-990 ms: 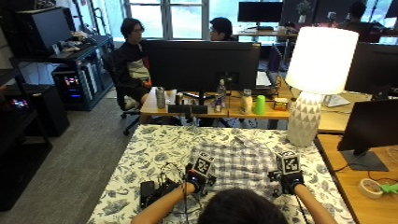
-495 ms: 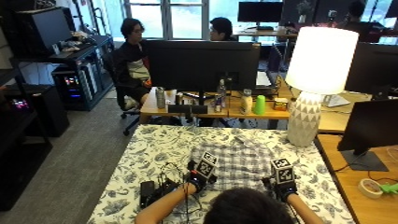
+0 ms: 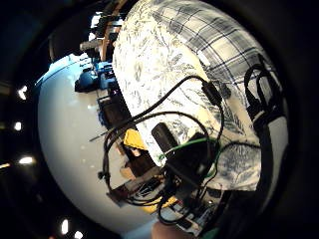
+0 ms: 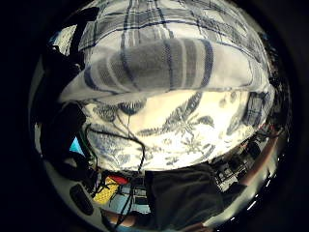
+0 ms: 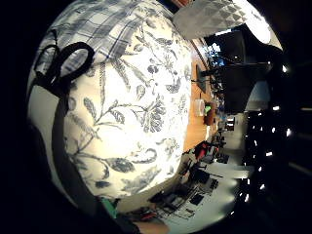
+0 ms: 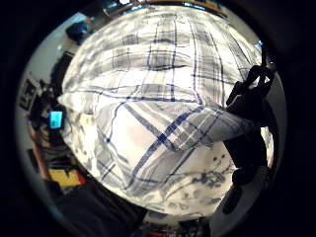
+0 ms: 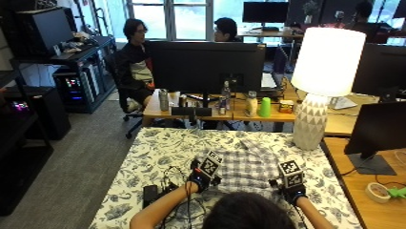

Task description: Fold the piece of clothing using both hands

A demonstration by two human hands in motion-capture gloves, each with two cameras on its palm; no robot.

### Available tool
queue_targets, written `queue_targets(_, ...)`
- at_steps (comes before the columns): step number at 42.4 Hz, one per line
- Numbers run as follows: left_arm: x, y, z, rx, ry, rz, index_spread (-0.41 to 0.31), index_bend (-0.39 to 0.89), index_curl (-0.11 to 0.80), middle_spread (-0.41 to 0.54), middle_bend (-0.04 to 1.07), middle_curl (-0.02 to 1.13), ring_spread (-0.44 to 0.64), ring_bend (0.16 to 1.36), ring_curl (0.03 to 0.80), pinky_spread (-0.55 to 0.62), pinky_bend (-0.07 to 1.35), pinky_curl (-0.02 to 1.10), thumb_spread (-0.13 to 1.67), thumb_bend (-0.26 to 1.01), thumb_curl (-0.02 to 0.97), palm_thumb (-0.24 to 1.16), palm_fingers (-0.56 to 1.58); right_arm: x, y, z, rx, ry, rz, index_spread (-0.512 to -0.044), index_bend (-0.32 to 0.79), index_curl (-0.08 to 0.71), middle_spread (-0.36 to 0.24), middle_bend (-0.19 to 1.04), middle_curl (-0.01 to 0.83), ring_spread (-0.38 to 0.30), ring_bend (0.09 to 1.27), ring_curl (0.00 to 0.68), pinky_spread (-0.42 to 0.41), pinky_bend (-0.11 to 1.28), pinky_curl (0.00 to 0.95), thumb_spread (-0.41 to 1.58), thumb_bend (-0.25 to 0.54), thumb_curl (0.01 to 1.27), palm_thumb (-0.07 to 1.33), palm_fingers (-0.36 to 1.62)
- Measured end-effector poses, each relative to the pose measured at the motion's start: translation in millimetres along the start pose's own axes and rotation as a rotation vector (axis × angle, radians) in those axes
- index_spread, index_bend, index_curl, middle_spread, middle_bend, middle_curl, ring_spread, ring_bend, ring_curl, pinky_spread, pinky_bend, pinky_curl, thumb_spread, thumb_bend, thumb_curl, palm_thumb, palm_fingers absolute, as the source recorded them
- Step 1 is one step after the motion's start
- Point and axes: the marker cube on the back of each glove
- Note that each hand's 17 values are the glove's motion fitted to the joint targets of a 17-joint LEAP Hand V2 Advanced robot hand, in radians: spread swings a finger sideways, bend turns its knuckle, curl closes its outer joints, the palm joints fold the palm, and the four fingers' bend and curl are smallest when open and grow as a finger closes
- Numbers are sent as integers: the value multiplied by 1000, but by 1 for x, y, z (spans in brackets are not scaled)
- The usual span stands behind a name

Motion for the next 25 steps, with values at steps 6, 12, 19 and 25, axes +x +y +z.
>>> queue_targets(6,-8,-8,-5,-54,12,76,-294,172,431,-328,247,458,-386,491,376,-430,510,385,1263,-15,222,584,1254,0,39,-45,-167,-34,-54,-275,229,371,-195,384,457,-241,545,395,-296,539,366,1033,-14,325,985,1334)
queue_targets(12,-27,21,-28,-153,56,129,-295,170,440,-340,276,475,-392,497,388,-428,483,387,1270,-15,213,569,1253,3,53,-90,-241,-67,-93,-275,225,396,-202,393,465,-246,542,403,-305,531,375,1056,-15,312,983,1332)
queue_targets(19,-59,32,-68,-189,103,173,-297,168,448,-350,307,490,-397,506,398,-424,446,388,1273,-12,207,563,1251,20,39,-149,-273,-95,-94,-277,221,417,-205,397,470,-249,534,410,-308,514,384,1075,-15,300,981,1326)
queue_targets(25,-88,-2,-105,-98,133,81,-299,168,453,-352,322,499,-398,512,404,-421,421,389,1271,-12,201,558,1248,35,-7,-177,-239,-84,-14,-278,224,433,-207,392,472,-251,522,412,-310,506,389,1090,-12,290,985,1321)
